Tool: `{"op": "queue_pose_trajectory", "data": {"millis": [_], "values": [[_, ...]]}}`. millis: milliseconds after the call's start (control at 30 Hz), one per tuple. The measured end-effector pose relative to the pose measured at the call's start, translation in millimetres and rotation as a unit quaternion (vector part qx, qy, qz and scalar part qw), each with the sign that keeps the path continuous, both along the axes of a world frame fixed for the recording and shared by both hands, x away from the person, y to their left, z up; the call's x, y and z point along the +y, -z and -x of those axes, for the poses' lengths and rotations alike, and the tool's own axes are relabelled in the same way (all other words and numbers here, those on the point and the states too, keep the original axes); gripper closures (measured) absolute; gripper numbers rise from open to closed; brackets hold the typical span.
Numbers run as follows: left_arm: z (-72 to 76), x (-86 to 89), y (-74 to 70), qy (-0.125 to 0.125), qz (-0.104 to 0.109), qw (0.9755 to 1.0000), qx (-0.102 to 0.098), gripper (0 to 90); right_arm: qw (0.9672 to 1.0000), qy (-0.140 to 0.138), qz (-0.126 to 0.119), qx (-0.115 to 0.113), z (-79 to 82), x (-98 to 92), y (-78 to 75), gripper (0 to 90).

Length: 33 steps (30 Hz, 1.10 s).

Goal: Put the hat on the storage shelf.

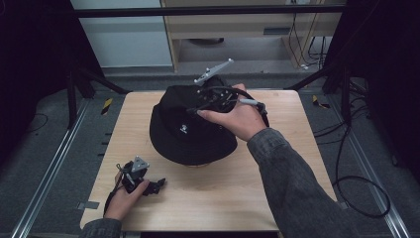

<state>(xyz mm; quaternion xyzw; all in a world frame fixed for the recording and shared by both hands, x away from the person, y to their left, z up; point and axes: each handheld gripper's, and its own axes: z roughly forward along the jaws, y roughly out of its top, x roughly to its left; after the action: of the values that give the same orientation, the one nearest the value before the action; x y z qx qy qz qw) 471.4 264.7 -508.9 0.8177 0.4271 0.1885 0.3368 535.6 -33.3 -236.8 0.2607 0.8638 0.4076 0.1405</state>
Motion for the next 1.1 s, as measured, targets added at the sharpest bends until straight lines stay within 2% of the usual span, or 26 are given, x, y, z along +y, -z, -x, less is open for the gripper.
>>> {"op": "queue_pose_trajectory", "data": {"millis": [300, 367, 567, 800, 1100], "values": [[0.1, -0.1, 0.1, 0.0, 0.001, 1.0, 0.001, 0.0, 1.0, 0.002, -0.002, -0.002, 0.1, -0.5, 0.1, 34.0], [0.1, -0.1, 0.1, 0.0, 0.001, 1.0, 0.001, 0.0, 1.0, 0.003, -0.002, -0.007, 0.6, -0.7, 0.1, 28.0], [0.0, 0.0, 0.0, 0.0, 0.0, 1.0, 0.0, 0.0, 0.9998, 0.007, -0.004, -0.015, 1.2, -2.4, -0.2, 17.9], [0.0, 0.0, 0.0, 0.0, 0.0, 1.0, 0.0, 0.0, 0.9996, 0.016, -0.012, -0.022, 1.5, -7.5, -1.9, 8.8], [0.0, 0.0, 0.0, 0.0, 0.0, 1.0, 0.0, 0.0, 0.999, 0.021, -0.02, -0.034, 6.4, -18.9, -6.9, 5.4]]}}
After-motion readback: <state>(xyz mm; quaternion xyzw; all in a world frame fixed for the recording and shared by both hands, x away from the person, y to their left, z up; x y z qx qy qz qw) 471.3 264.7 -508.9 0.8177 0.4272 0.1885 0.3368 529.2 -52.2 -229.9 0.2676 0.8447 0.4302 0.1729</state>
